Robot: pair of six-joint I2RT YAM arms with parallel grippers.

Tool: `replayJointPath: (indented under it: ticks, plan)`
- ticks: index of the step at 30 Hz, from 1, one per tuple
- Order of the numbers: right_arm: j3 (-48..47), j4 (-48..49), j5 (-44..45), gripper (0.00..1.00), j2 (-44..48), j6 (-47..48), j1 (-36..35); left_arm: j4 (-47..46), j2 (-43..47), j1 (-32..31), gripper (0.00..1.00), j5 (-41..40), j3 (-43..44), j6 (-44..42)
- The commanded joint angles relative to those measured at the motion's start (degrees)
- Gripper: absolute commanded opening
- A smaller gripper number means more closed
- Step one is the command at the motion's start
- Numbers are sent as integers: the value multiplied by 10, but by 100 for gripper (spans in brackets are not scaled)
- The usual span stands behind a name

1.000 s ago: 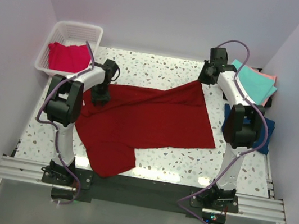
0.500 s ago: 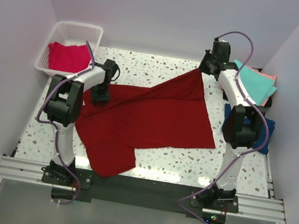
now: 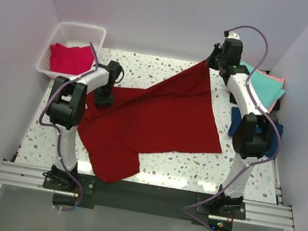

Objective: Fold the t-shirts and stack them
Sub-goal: Fold the tshirt

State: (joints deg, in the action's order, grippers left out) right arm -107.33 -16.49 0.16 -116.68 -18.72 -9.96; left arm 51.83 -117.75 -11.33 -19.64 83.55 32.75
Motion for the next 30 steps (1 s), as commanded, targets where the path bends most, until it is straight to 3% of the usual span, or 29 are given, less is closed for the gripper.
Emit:
replayJointPath:
  ticks: [1,10,18,30]
  plan:
    - [44,39,7,0,72,22,1,-23,-86,6,42,9,-42,-2]
    - [165,-106,24,0,90,11,3,-24,-83,4,41,21,-40,-2]
    - [283,-176,62,0,139,-17,3,-26,-77,3,42,23,-50,-1]
    - [312,-246,171,0,142,-67,3,-38,-63,3,42,22,-80,-3]
